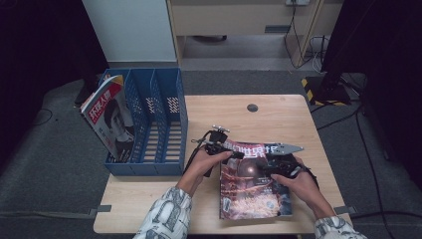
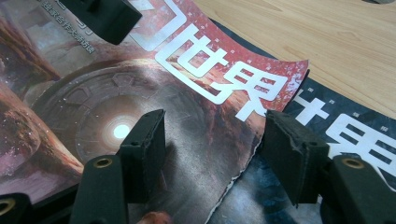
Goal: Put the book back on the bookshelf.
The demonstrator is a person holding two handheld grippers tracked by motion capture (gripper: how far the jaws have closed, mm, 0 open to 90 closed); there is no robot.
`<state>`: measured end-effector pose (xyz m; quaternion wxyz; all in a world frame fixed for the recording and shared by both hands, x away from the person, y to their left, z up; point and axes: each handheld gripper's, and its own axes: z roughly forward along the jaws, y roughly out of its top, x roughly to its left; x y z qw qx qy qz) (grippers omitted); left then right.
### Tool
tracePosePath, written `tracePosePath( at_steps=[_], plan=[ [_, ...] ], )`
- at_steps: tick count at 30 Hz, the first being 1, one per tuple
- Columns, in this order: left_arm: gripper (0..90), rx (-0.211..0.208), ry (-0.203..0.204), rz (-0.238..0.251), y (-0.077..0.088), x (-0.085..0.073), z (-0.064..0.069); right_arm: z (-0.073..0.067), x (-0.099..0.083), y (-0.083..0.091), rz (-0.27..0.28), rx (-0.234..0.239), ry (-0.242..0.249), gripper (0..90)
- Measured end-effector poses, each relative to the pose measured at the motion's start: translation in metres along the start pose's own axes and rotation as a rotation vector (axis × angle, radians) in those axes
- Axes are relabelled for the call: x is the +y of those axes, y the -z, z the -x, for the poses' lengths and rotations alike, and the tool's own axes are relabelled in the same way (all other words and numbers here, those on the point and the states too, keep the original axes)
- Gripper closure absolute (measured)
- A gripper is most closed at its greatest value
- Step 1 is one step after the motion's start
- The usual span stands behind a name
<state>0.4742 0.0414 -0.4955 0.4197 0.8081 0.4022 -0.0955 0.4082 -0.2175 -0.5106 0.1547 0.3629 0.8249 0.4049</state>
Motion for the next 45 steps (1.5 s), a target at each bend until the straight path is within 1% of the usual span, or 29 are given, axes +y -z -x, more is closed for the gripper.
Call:
tracePosePath(
  at_steps=[2,3,4,5,6,8,9,11,12,13,14,15,16,18,19,22,23,27,28,29,32,38,39,41,43,45],
  plan=[
    [47.7,0.008,0.012,-0.005,-0.001,0.0,0.0,0.0,0.0,0.0,0.001,0.001,0.0,39.1],
    [52.6,0.01,0.03,-0.009,0.0,0.001,-0.001,0.001,-0.001,0.0,0.004,0.003,-0.011,36.2],
    [56.8,0.01,0.03,-0.009,0.0,0.001,-0.001,0.001,-0.001,0.0,0.004,0.003,-0.011,36.2],
    [56.8,0.013,0.035,-0.012,0.0,0.001,-0.001,0.001,-0.002,0.001,0.002,0.014,-0.016,32.9],
    [60.0,0.017,0.038,-0.013,0.0,0.001,0.0,0.001,-0.003,0.002,-0.001,0.017,-0.019,30.0],
    [64.5,0.019,0.045,-0.009,0.001,0.001,0.001,0.003,-0.005,0.007,0.011,0.006,-0.033,26.9],
    [66.9,0.022,0.049,-0.008,0.001,0.001,0.001,0.005,-0.006,0.012,0.022,-0.002,-0.053,25.2],
    [70.0,0.015,0.059,-0.003,0.001,0.001,0.001,0.013,-0.009,0.021,0.051,-0.04,-0.092,23.1],
    [70.6,0.012,0.061,-0.002,0.001,0.001,0.001,0.019,-0.012,0.027,0.061,-0.068,-0.108,21.2],
    [71.5,0.007,0.066,0.001,0.001,0.001,0.001,0.022,-0.014,0.031,0.061,-0.092,-0.11,20.4],
    [72.6,0.007,0.068,0.003,0.002,0.001,0.002,0.027,-0.018,0.035,0.058,-0.134,-0.119,19.1],
    [74.1,0.007,0.067,0.007,0.002,0.002,0.003,0.037,-0.026,0.041,0.056,-0.208,-0.155,18.6],
    [74.1,0.007,0.067,0.011,0.002,0.002,0.004,0.037,-0.026,0.041,0.056,-0.208,-0.155,18.6],
    [74.7,0.002,0.065,0.014,0.004,0.002,0.005,0.044,-0.032,0.044,0.029,-0.255,-0.179,18.7],
    [75.2,0.002,0.059,0.018,0.005,0.003,0.006,0.047,-0.034,0.045,0.029,-0.278,-0.191,19.1],
    [75.8,0.003,0.048,0.03,0.007,0.003,0.01,0.055,-0.04,0.048,0.012,-0.333,-0.228,21.0],
    [76.0,0.004,0.039,0.034,0.008,0.003,0.011,0.056,-0.043,0.047,-0.003,-0.342,-0.234,21.6],
    [76.8,0.008,0.02,0.048,0.012,0.004,0.017,0.056,-0.05,0.04,-0.064,-0.33,-0.24,21.0],
    [76.9,0.007,0.017,0.054,0.013,0.004,0.018,0.056,-0.05,0.039,-0.071,-0.326,-0.242,21.0],
    [77.1,0.004,0.013,0.058,0.014,0.005,0.019,0.056,-0.051,0.038,-0.072,-0.328,-0.256,21.0],
    [77.6,0.008,0.005,0.059,0.017,0.006,0.022,0.057,-0.053,0.035,-0.093,-0.319,-0.261,20.9],
    [78.9,0.013,-0.009,0.072,0.024,0.007,0.026,0.056,-0.056,0.034,-0.082,-0.331,-0.25,20.1],
    [78.9,0.015,-0.013,0.074,0.026,0.007,0.027,0.056,-0.056,0.034,-0.082,-0.331,-0.25,20.1],
    [79.4,0.012,-0.015,0.082,0.031,0.008,0.029,0.055,-0.059,0.033,-0.06,-0.338,-0.25,19.9],
    [80.4,0.012,-0.009,0.099,0.039,0.01,0.031,0.055,-0.059,0.033,-0.059,-0.341,-0.249,19.9],
    [81.1,0.017,-0.014,0.1,0.041,0.011,0.033,0.055,-0.059,0.033,-0.059,-0.343,-0.25,19.9]
  ],
)
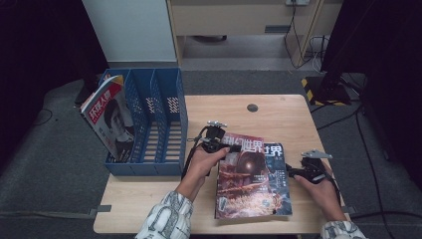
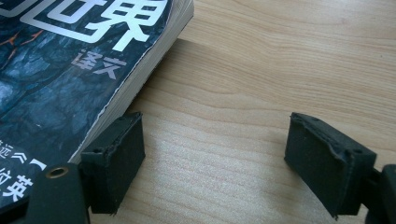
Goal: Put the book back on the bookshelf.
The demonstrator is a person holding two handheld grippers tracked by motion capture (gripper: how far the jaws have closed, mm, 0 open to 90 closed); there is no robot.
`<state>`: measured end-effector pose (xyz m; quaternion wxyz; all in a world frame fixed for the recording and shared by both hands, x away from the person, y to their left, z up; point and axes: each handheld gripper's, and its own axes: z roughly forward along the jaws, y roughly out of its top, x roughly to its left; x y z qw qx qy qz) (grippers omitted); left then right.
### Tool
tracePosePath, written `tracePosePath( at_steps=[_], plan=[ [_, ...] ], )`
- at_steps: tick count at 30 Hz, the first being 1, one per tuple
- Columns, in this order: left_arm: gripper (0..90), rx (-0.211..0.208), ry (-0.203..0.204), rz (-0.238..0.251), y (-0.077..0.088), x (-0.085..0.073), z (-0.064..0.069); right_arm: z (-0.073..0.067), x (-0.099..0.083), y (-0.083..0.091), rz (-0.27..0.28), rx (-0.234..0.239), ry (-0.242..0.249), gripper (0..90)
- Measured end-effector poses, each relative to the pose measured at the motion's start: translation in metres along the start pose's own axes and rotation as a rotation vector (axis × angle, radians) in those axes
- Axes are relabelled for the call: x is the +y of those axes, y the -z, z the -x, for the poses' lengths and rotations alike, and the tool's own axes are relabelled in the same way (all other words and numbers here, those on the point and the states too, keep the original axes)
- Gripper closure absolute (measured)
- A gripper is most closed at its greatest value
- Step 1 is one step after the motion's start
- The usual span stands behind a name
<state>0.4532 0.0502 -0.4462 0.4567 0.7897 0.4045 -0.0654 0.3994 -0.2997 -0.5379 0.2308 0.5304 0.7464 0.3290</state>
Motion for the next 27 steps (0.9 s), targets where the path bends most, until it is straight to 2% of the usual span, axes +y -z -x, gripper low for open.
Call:
tracePosePath(
  at_steps=[9,13,14,15,19,24,27],
  plan=[
    [83.5,0.008,-0.052,0.023,0.023,0.024,0.019,0.0,0.0,0.0,-0.003,0.004,-0.002,19.5],
    [83.7,0.018,-0.074,0.051,0.036,0.036,0.028,0.001,0.0,0.0,-0.003,0.006,0.001,19.4],
    [83.7,0.021,-0.086,0.07,0.042,0.042,0.031,0.001,0.0,0.0,-0.002,0.006,0.001,19.4],
    [83.7,0.021,-0.086,0.07,0.042,0.042,0.031,0.001,0.0,0.0,-0.002,0.006,0.001,19.4],
    [83.8,0.031,-0.097,0.122,0.056,0.05,0.036,0.0,0.0,0.0,-0.002,0.005,-0.002,19.5],
    [83.7,0.068,-0.125,0.179,0.074,0.06,0.046,0.001,0.0,-0.001,0.003,0.003,0.002,19.7],
    [83.7,0.087,-0.133,0.218,0.084,0.065,0.047,0.001,0.001,0.0,-0.001,0.005,0.002,19.7]
  ],
)
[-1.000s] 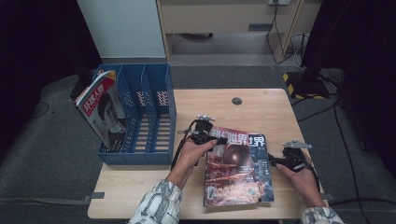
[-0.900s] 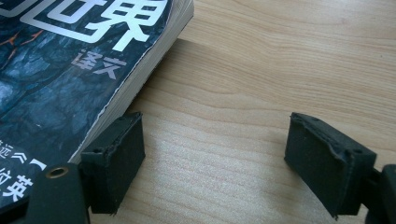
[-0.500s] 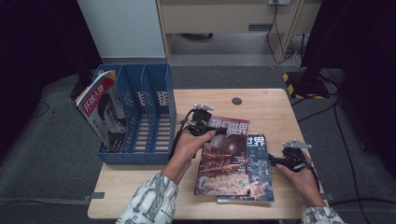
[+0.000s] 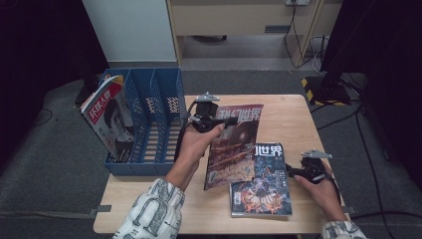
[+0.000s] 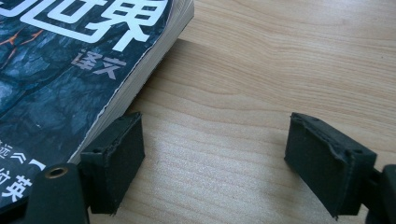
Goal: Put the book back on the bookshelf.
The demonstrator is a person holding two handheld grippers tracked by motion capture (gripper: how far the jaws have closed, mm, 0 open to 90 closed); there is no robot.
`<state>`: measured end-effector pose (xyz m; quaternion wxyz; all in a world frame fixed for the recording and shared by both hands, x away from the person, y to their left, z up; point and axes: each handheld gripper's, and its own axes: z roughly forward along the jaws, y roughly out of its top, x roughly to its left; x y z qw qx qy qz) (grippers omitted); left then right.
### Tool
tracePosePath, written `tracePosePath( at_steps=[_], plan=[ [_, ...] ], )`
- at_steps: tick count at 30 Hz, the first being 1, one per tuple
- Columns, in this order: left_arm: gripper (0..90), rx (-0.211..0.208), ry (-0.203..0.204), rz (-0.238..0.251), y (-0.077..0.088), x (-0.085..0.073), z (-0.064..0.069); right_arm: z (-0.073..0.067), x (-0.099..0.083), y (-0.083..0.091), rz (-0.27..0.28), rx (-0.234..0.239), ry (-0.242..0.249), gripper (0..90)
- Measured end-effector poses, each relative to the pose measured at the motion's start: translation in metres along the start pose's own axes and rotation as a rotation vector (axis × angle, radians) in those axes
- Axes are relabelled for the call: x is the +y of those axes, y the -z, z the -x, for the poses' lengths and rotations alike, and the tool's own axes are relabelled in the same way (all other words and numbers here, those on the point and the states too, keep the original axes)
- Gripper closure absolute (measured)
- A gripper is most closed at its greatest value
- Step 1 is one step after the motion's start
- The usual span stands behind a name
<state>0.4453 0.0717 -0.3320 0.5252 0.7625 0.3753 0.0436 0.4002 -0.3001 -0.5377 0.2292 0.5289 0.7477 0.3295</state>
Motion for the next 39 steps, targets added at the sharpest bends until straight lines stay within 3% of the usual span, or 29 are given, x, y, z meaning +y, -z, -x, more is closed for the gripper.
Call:
tracePosePath(
  at_steps=[1,9,15,19,39],
  plan=[
    [83.7,0.019,0.002,0.025,0.006,0.004,-0.003,0.0,0.0,0.0,0.0,0.0,-0.001,19.7],
    [83.7,0.068,0.014,0.081,0.019,0.013,-0.015,0.0,0.0,0.0,-0.001,-0.001,-0.003,19.7],
    [83.7,0.105,-0.004,0.103,0.026,0.018,-0.014,0.0,0.0,0.0,0.002,-0.003,-0.003,19.8],
    [83.7,0.117,0.005,0.137,0.035,0.022,-0.014,-0.001,0.0,0.0,0.003,-0.006,-0.005,19.9],
    [83.7,0.159,0.009,0.141,0.058,0.027,-0.013,-0.001,0.0,0.0,0.002,-0.009,-0.005,19.8]
  ],
)
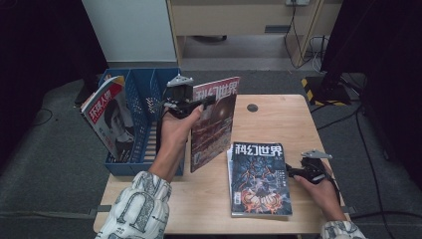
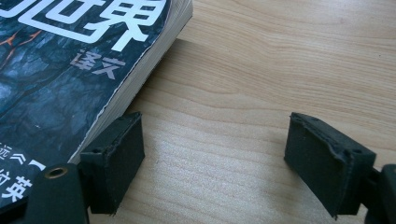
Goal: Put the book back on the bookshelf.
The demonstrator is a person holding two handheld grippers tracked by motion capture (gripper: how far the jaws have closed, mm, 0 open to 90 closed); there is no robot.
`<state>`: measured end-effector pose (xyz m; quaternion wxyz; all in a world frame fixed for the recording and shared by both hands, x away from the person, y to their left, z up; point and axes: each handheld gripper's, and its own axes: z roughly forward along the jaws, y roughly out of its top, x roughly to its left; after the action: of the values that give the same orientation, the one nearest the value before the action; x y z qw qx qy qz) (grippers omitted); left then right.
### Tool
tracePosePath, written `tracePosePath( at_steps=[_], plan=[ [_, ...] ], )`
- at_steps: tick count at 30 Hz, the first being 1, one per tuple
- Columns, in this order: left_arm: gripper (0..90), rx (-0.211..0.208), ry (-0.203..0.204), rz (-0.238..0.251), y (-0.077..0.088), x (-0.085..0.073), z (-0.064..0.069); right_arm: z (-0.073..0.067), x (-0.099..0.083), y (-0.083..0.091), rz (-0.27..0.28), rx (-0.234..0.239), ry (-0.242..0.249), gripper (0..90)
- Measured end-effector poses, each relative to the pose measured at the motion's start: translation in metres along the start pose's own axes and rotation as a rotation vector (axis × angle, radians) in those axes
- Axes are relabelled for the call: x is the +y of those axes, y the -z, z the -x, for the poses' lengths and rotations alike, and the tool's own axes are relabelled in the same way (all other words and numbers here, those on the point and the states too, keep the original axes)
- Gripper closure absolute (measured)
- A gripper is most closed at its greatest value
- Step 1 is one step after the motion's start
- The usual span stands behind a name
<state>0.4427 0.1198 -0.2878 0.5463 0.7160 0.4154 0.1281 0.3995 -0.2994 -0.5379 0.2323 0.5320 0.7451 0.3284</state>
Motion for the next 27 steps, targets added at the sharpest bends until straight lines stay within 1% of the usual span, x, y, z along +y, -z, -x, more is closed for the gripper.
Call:
tracePosePath(
  at_steps=[3,7,8,11,12,16,20,27],
  plan=[
    [83.7,-0.002,0.005,0.004,0.003,-0.001,-0.002,0.0,0.0,0.0,0.0,-0.001,-0.001,19.8],
    [83.7,-0.005,0.029,0.031,0.014,0.002,-0.006,0.0,0.0,0.0,0.0,-0.001,-0.001,19.8],
    [83.7,-0.006,0.026,0.033,0.016,0.003,-0.006,0.0,0.0,0.0,0.0,-0.001,-0.001,19.8],
    [83.7,0.009,0.013,0.027,0.02,0.004,-0.008,0.0,0.0,0.0,0.0,-0.001,-0.002,19.8],
    [83.7,0.016,0.015,0.032,0.022,0.003,-0.009,0.0,0.0,0.0,0.002,-0.002,-0.001,19.8],
    [83.7,0.02,0.015,0.039,0.027,0.003,-0.012,0.0,0.0,0.0,0.002,-0.002,-0.002,19.8],
    [83.7,0.027,0.014,0.049,0.036,0.003,-0.015,0.0,0.0,0.0,0.002,-0.002,-0.002,19.8],
    [83.7,0.044,0.028,0.074,0.05,0.002,-0.023,0.0,0.0,0.0,0.002,-0.002,-0.002,19.8]
  ],
)
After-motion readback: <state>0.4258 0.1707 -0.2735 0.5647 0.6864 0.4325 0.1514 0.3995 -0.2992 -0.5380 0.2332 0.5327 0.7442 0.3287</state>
